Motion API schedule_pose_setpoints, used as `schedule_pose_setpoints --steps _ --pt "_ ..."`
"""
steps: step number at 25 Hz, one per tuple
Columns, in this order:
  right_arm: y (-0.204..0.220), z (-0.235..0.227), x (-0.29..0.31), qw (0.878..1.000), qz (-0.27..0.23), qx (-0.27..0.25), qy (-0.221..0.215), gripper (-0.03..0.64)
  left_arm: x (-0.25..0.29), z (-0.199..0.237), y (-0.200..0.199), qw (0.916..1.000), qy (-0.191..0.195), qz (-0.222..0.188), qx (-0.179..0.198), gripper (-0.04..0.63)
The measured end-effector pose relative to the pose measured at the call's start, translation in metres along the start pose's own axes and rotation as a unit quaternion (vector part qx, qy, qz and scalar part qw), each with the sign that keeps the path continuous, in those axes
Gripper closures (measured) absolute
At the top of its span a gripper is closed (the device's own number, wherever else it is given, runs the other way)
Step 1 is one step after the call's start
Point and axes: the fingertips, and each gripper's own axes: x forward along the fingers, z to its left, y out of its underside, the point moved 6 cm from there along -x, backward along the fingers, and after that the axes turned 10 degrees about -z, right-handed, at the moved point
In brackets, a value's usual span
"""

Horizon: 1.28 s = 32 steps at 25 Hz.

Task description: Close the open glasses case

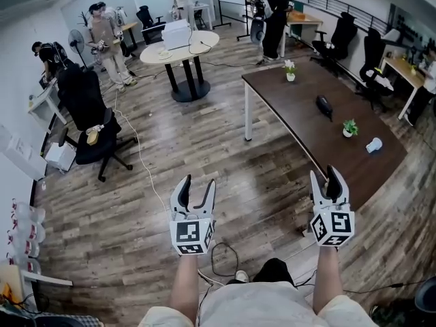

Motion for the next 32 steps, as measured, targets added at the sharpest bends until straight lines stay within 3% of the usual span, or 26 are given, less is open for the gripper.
schedule_pose_setpoints --steps 9,16,23,32 --pt "0.017 -0.001 0.032 1.000 0.007 0.003 -0.008 0.394 0.023 0.015 0.018 0.9999 -0.005 0.012 -0.002 0.329" --pt "0.056 -0.032 0.078 1.000 0.029 0.011 0.003 0.393 0.088 0.007 0.050 0.9993 0.011 0.035 -0.009 0.330" --pt "0.082 -0.099 0.137 0.998 0.045 0.014 0.031 0.390 0.194 -0.030 0.070 0.9963 0.071 0.047 -0.011 0.333" --pt "0.105 -0.206 0.199 0.995 0.049 0.017 0.084 0.390 0.333 -0.078 0.076 0.9933 0.107 0.044 -0.012 0.333"
